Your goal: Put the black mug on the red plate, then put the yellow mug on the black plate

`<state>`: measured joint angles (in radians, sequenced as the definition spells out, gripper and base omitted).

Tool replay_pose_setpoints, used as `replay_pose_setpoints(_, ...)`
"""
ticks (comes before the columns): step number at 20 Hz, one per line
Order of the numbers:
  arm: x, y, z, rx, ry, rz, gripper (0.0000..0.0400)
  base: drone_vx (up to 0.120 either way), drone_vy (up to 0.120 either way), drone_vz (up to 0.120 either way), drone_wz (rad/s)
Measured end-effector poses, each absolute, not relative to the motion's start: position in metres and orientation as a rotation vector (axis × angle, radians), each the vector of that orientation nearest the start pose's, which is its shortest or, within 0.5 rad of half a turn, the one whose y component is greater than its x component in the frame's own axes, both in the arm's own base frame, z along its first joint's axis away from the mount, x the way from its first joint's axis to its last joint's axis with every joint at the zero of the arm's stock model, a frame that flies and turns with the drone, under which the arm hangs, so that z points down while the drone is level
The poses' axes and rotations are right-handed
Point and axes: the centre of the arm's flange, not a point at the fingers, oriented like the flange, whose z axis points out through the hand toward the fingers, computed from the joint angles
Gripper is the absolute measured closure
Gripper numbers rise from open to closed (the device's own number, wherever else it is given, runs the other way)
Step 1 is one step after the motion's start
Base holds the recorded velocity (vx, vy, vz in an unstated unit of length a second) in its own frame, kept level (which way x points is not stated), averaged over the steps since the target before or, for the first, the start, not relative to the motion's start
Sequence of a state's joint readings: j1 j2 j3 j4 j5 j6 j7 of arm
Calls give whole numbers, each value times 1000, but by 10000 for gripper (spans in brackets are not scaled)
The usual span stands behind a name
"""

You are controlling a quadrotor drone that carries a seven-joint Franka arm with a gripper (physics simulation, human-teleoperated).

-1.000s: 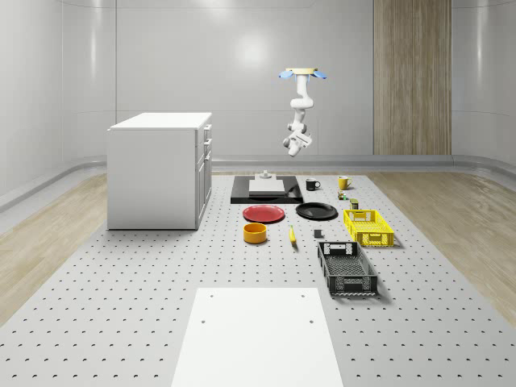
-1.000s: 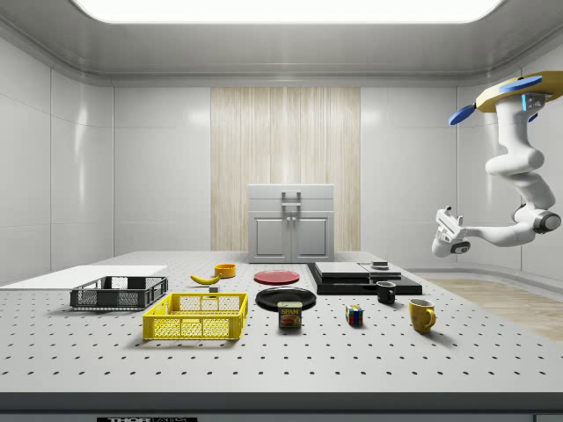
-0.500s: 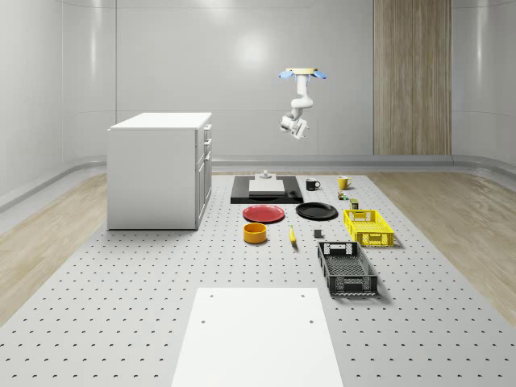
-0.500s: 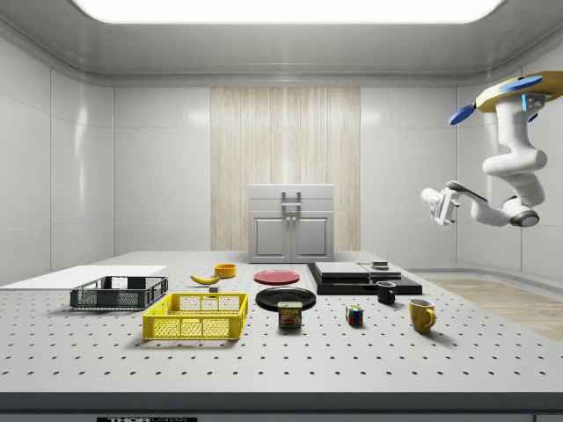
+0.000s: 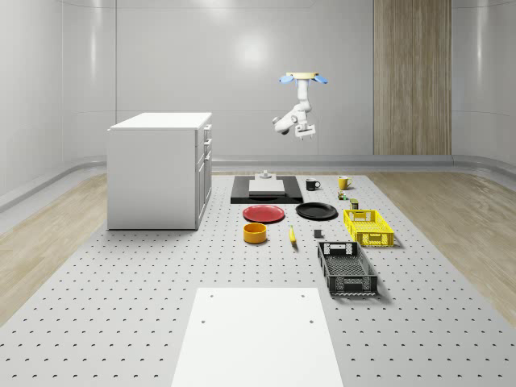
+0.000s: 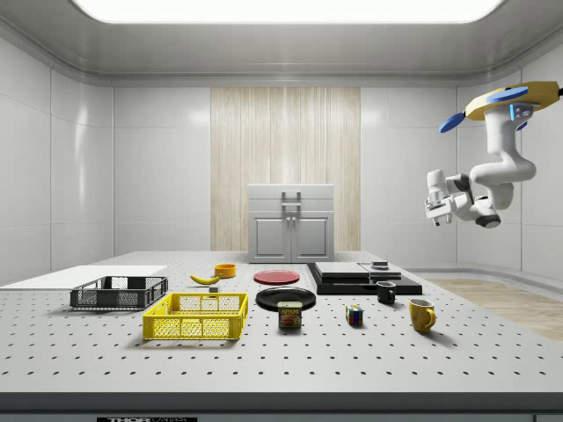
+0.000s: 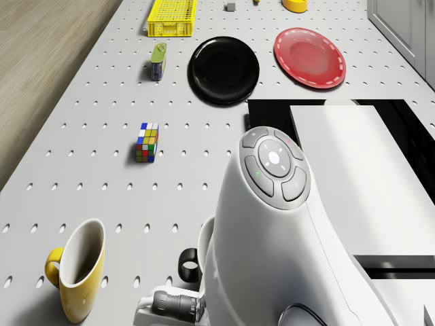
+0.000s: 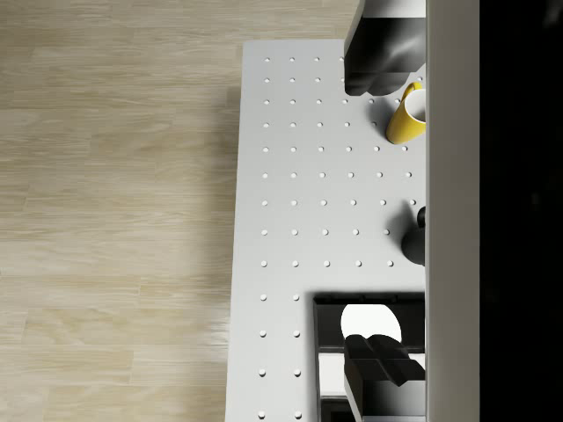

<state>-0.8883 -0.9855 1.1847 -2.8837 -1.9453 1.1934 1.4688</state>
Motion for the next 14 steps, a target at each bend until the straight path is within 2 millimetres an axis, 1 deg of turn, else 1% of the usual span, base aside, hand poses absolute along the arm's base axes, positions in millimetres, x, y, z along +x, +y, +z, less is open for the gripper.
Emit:
replay_pose_setpoints(5, 307, 6, 491, 62, -30, 785, 0, 120, -8, -120, 0)
replay_pose_setpoints(9, 307, 3, 491, 30, -16, 785, 0, 120, -120, -120, 0)
replay_pose_setpoints(14, 307, 1, 491, 13, -8, 784, 0, 120, -8, -120, 0)
